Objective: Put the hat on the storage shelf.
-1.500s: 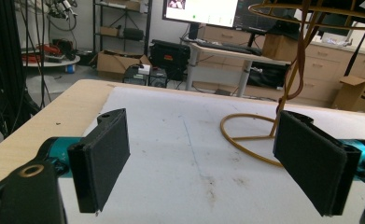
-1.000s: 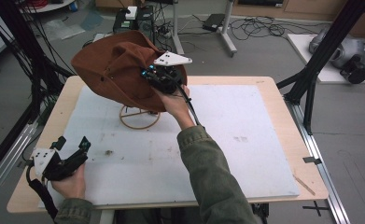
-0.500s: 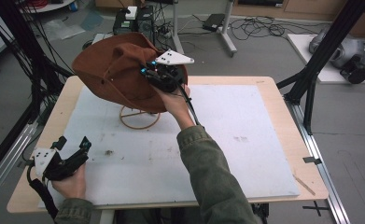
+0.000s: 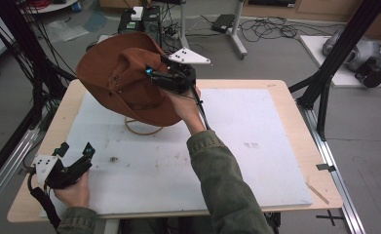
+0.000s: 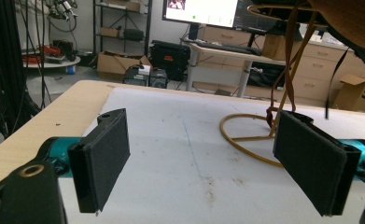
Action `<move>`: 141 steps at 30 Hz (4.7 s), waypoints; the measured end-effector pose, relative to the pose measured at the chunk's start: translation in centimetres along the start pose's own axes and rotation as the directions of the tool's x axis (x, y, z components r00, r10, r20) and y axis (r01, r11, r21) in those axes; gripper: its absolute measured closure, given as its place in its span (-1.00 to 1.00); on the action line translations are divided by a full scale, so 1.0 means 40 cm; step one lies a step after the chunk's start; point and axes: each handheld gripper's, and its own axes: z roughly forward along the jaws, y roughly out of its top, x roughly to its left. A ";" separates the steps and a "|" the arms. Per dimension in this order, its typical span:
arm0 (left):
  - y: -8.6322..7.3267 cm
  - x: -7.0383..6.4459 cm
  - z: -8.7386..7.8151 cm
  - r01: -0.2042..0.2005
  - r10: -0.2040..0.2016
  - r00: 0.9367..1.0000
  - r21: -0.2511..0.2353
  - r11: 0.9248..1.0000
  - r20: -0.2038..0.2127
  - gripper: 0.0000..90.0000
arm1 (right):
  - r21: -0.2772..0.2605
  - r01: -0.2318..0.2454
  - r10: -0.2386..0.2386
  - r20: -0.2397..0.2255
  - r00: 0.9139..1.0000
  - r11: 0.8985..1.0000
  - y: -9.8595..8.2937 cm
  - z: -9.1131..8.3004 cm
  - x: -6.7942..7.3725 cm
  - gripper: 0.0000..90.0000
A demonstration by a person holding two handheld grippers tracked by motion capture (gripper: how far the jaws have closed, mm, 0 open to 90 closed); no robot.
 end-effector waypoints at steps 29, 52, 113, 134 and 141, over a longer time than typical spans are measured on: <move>0.000 -0.006 0.001 -0.011 0.011 1.000 0.003 1.000 0.003 -0.59 | 0.008 -0.018 0.017 0.114 0.993 1.000 -0.063 -0.116 -0.050 -0.76; -0.004 -0.011 0.003 -0.026 0.026 1.000 0.012 1.000 0.004 -0.59 | 0.038 -0.005 -0.002 0.175 0.985 0.999 -0.167 -0.270 -0.089 -0.77; -0.010 -0.016 0.005 -0.022 0.022 1.000 0.021 1.000 0.016 -0.59 | -0.037 -0.151 0.141 0.624 0.768 0.988 -0.480 -0.710 -0.189 -0.76; -0.007 -0.048 0.003 -0.040 0.040 0.998 0.018 0.999 0.040 -0.59 | 0.008 -0.127 0.096 0.601 0.793 0.992 -0.486 -0.708 -0.171 -0.76; -0.009 -0.053 0.004 -0.042 0.041 0.998 0.023 0.999 0.042 -0.59 | -0.008 -0.144 0.120 0.598 0.792 0.990 -0.486 -0.721 -0.178 -0.76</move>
